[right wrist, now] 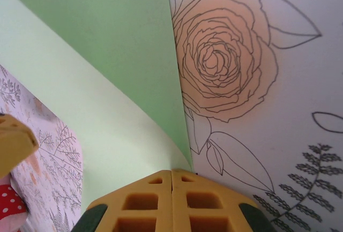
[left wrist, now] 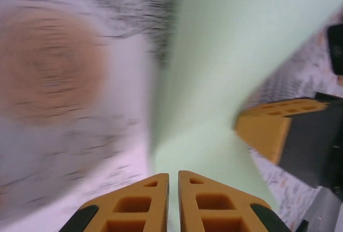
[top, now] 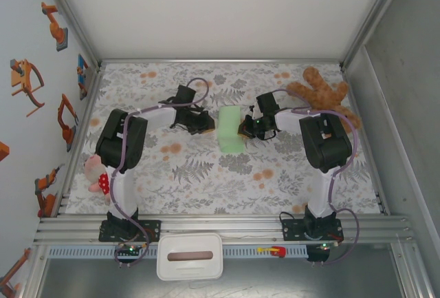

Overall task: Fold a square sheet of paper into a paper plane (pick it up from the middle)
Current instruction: First fold the square sheet of paper in half at the center of the table.

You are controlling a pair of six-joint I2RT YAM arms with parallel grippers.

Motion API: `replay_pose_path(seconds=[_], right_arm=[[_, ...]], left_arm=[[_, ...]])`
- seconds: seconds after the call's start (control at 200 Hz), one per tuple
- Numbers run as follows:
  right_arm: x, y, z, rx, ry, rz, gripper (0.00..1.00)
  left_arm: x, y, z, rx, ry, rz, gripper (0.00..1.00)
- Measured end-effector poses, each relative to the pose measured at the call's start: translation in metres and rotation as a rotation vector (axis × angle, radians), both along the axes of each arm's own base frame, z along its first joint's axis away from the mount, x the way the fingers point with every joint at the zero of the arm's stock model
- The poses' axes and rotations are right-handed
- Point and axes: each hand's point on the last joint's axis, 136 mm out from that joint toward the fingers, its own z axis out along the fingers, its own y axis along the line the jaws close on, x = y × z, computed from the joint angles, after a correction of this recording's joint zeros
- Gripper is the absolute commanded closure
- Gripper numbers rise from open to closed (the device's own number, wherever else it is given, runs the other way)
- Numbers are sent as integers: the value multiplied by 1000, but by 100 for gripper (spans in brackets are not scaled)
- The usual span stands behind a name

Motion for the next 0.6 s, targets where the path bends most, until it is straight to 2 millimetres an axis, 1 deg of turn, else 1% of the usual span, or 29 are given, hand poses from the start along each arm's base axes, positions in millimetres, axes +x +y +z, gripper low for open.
replay_pose_path(seconds=[0.085,0.155,0.2,0.25,0.321,0.426,0.526,0.596], right_arm=[[0,0,0,1,-2,0,100],[0,0,0,2,-3,0,100],[0,0,0,3,-5,0,100],[0,0,0,3,-5,0,100],[0,0,0,3,-6,0,100],[0,0,0,4,-9,0,100],[0,0,0,5,-10,0,100],[0,0,0,5,-11,0,100]], left_arm=[[-6,-27,6,-43,-22,-29,85],[-8,-49,6,-82,-22,-51,85],[-7,-58,3,-98,-18,-53,85],[-4,-63,-2,-107,-12,-48,85],[1,-62,-10,-102,-1,-32,85],[10,-52,-18,-83,9,8,85],[23,-38,-20,-74,6,52,85],[30,-24,-25,-57,12,86,85]])
